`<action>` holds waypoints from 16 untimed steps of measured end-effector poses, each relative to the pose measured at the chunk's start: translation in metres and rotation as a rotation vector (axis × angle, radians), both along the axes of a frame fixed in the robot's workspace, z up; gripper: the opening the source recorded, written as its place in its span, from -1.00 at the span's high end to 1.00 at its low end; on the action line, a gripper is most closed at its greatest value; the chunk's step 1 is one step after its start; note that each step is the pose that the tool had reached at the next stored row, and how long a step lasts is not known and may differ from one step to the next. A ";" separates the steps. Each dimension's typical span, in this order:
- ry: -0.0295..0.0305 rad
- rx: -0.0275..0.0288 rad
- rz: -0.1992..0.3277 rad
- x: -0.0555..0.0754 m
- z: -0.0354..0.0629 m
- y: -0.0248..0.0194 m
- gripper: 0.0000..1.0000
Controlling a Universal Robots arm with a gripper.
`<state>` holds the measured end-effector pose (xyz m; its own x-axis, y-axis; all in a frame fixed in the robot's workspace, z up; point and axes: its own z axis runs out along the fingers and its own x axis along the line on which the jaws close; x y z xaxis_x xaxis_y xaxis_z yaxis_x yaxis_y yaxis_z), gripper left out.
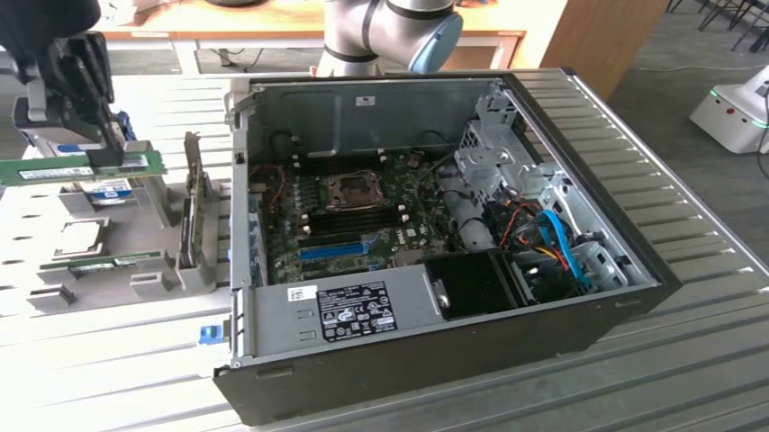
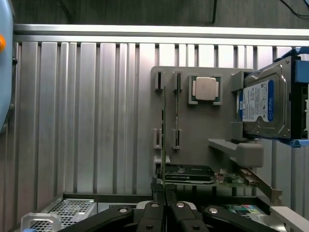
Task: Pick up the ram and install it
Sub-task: 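Pick up the ram and move it above insertion slot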
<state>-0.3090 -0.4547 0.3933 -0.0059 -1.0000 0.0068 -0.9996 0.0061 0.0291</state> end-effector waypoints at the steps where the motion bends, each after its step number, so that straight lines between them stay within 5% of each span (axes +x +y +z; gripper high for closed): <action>1: 0.0001 0.0004 0.000 0.002 0.0000 0.0000 0.76; 16: 0.0000 0.0019 0.000 0.034 0.0000 0.0000 0.76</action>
